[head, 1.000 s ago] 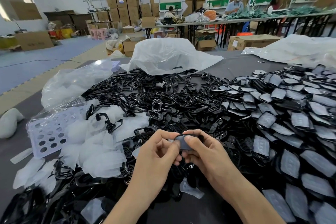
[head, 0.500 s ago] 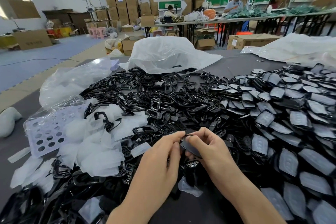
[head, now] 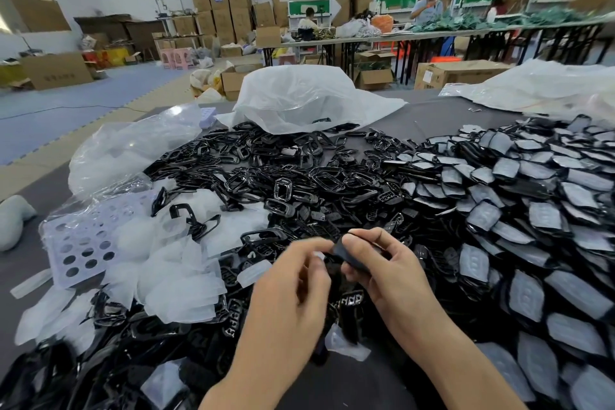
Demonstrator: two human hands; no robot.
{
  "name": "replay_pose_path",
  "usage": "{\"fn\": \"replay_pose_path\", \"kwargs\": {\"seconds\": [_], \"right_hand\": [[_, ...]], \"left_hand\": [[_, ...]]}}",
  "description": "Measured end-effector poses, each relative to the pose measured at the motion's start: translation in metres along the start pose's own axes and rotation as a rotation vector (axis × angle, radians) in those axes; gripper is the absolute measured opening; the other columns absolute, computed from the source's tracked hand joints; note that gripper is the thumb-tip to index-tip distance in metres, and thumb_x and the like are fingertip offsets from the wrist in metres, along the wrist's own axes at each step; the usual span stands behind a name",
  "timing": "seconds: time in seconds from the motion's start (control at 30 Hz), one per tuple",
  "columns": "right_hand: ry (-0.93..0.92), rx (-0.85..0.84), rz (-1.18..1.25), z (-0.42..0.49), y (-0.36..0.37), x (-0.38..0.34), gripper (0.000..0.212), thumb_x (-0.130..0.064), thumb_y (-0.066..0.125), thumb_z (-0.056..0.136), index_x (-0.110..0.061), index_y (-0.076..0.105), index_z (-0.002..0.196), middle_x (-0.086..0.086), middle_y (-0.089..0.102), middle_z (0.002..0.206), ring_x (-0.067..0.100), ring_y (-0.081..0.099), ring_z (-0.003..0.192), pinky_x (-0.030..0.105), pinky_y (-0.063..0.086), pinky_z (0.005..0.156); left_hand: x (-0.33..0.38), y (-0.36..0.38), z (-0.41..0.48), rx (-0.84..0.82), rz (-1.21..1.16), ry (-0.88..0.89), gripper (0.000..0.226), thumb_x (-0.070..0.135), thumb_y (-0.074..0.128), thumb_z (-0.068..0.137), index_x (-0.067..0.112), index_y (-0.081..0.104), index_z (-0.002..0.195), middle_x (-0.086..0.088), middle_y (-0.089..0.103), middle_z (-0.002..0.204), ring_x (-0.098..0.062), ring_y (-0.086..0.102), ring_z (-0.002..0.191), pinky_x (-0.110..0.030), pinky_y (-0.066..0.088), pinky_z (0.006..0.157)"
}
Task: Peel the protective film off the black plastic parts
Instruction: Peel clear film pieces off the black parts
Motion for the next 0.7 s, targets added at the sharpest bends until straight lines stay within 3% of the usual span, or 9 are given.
{"fn": "replay_pose_path", "kwargs": {"seconds": [0.07, 0.2, 0.33, 0.47, 0.7], "right_hand": [[0.011, -0.086, -0.059, -0.003, 0.009, 0.003, 0.026, -0.035, 0.088, 0.068, -0.022, 0.079, 0.088, 0.004, 0.072, 0.080, 0.013, 0.064, 0.064, 0.021, 0.053, 0.061], [0.020, -0.128, -0.099, -0.006, 0.016, 0.005, 0.032, -0.035, 0.085, 0.071, -0.019, 0.078, 0.099, 0.009, 0.074, 0.088, 0.016, 0.066, 0.070, 0.021, 0.055, 0.066], [0.015, -0.073, -0.062, -0.006, 0.013, 0.002, 0.014, -0.022, 0.071, 0.086, -0.020, 0.079, 0.096, 0.013, 0.075, 0.090, 0.017, 0.068, 0.070, 0.022, 0.056, 0.066], [0.012, -0.068, -0.088, -0.006, 0.013, 0.002, 0.030, -0.011, 0.051, 0.102, -0.019, 0.080, 0.096, 0.015, 0.076, 0.090, 0.018, 0.069, 0.070, 0.023, 0.056, 0.065], [-0.096, -0.063, -0.323, -0.009, 0.013, -0.009, 0.015, -0.013, 0.063, 0.096, -0.018, 0.072, 0.108, 0.009, 0.075, 0.078, 0.018, 0.072, 0.066, 0.023, 0.057, 0.061]], "left_hand": [[-0.016, -0.001, 0.002, 0.022, -0.149, -0.177, 0.019, 0.026, 0.060, 0.097, 0.042, 0.062, 0.105, 0.009, 0.066, 0.079, -0.005, 0.059, 0.062, -0.011, 0.044, 0.056], [-0.029, 0.004, 0.003, -0.007, -0.266, -0.301, 0.010, 0.020, 0.063, 0.095, 0.029, 0.067, 0.095, 0.006, 0.071, 0.079, -0.006, 0.067, 0.066, -0.016, 0.052, 0.063], [-0.034, 0.002, 0.005, 0.013, -0.241, -0.306, 0.008, 0.021, 0.062, 0.095, 0.029, 0.064, 0.094, 0.007, 0.068, 0.070, -0.007, 0.066, 0.064, -0.019, 0.052, 0.064], [-0.035, 0.002, 0.006, 0.028, -0.249, -0.303, 0.010, 0.022, 0.062, 0.095, 0.031, 0.065, 0.092, 0.008, 0.065, 0.066, -0.007, 0.065, 0.062, -0.014, 0.049, 0.062], [-0.041, -0.002, 0.006, 0.057, -0.288, -0.318, 0.014, 0.018, 0.062, 0.096, 0.030, 0.067, 0.091, 0.009, 0.063, 0.063, -0.004, 0.063, 0.058, -0.010, 0.046, 0.059]]}}
Point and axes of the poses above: each hand's wrist, its own z-axis towards the middle knuckle, its own y-axis out of the palm, x = y × z, the point moved 9 cm from there along z, towards the middle knuckle
